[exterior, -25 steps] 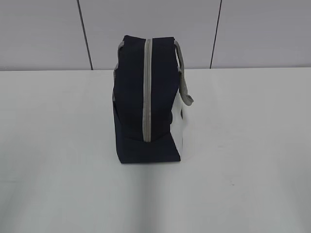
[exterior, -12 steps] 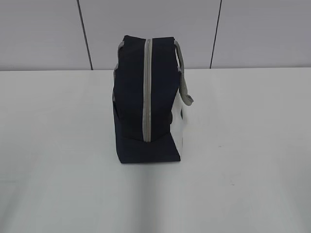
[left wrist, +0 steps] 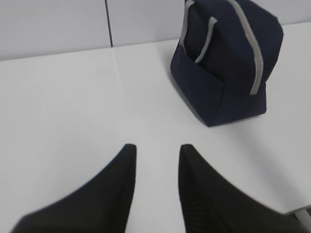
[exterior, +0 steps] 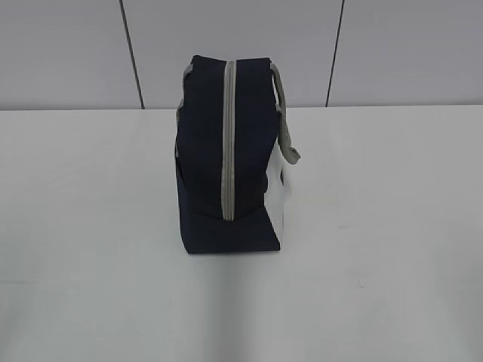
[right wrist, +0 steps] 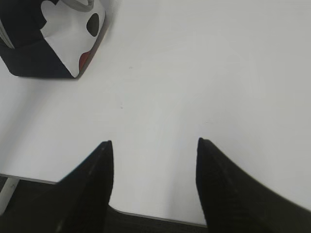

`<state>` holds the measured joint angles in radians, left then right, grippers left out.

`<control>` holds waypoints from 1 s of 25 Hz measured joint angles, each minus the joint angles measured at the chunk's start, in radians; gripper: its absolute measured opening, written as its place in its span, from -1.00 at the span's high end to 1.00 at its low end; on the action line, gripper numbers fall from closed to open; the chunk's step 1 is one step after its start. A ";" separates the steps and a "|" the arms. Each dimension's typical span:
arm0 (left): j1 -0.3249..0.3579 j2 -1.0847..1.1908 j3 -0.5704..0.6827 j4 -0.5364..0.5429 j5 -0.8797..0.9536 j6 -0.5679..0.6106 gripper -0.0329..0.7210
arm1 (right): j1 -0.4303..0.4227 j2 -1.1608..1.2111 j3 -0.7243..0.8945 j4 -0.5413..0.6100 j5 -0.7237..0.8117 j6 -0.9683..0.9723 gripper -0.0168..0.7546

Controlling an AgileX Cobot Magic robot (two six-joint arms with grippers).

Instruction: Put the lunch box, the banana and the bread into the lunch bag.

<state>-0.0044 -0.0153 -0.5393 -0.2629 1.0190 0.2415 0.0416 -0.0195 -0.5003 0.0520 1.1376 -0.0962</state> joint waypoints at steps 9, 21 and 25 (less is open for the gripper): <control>-0.003 0.000 0.015 0.187 0.088 -0.210 0.29 | 0.000 0.000 0.000 0.000 0.000 0.000 -0.09; -0.003 0.000 0.016 0.227 0.088 -0.262 0.29 | 0.000 0.000 0.000 0.000 0.000 0.000 -0.09; -0.003 0.000 0.016 0.227 0.088 -0.262 0.29 | 0.000 0.000 0.000 0.000 0.000 0.000 -0.09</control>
<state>-0.0074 -0.0153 -0.5229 -0.0361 1.1074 -0.0204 0.0416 -0.0195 -0.5003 0.0520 1.1376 -0.0962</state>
